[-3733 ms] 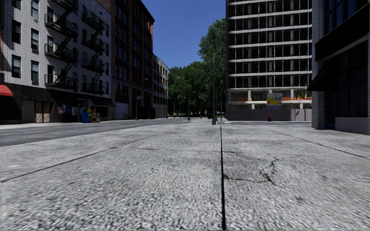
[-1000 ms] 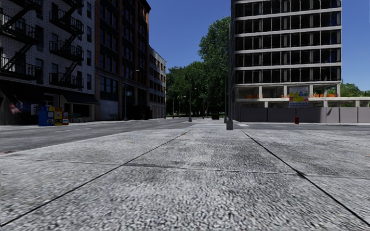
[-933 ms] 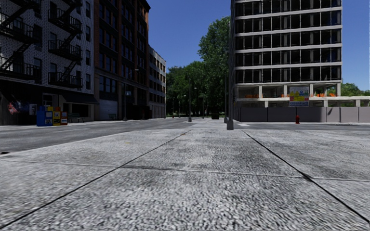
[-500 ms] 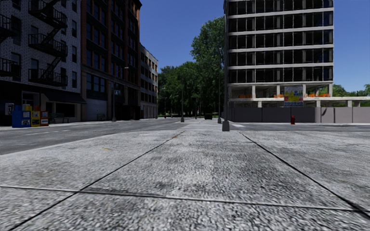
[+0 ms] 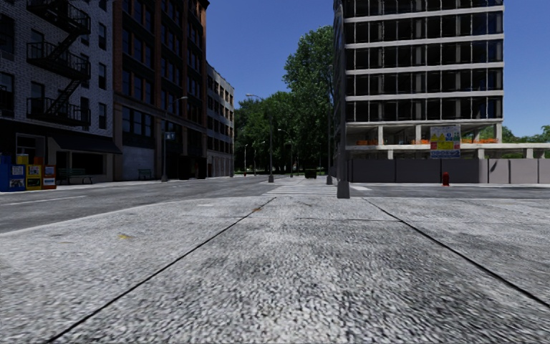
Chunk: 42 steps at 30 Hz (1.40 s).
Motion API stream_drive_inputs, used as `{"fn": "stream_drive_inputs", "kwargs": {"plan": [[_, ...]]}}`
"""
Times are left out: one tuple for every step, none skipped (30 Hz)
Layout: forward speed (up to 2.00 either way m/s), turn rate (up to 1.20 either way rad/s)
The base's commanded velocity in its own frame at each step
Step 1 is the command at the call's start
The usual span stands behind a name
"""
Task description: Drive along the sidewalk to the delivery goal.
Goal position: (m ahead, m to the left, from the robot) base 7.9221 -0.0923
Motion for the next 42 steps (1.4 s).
{"fn": "stream_drive_inputs", "kwargs": {"plan": [[2.00, 0.00], [2.00, 0.00], [2.00, 0.00], [2.00, 0.00], [2.00, 0.00], [2.00, 0.00], [2.00, 0.00], [2.00, 0.00], [2.00, 0.00], [2.00, 0.00], [2.00, 0.00], [2.00, 0.00], [2.00, 0.00], [2.00, -0.10], [2.00, -0.19], [2.00, -0.20], [2.00, -0.20], [2.00, -0.15], [2.00, 0.00], [2.00, 0.00], [2.00, 0.00], [2.00, 0.00], [2.00, 0.00], [2.00, 0.00], [2.00, 0.00], [2.00, -0.02], [2.00, -0.19], [2.00, -0.26], [2.00, -0.27], [2.00, -0.27], [2.00, -0.15], [2.00, 0.00], [2.00, 0.00], [2.00, 0.00], [2.00, 0.00], [2.00, 0.00], [2.00, 0.00], [2.00, 0.00], [2.00, 0.00], [2.00, 0.00], [2.00, 0.00], [2.00, 0.00]]}}
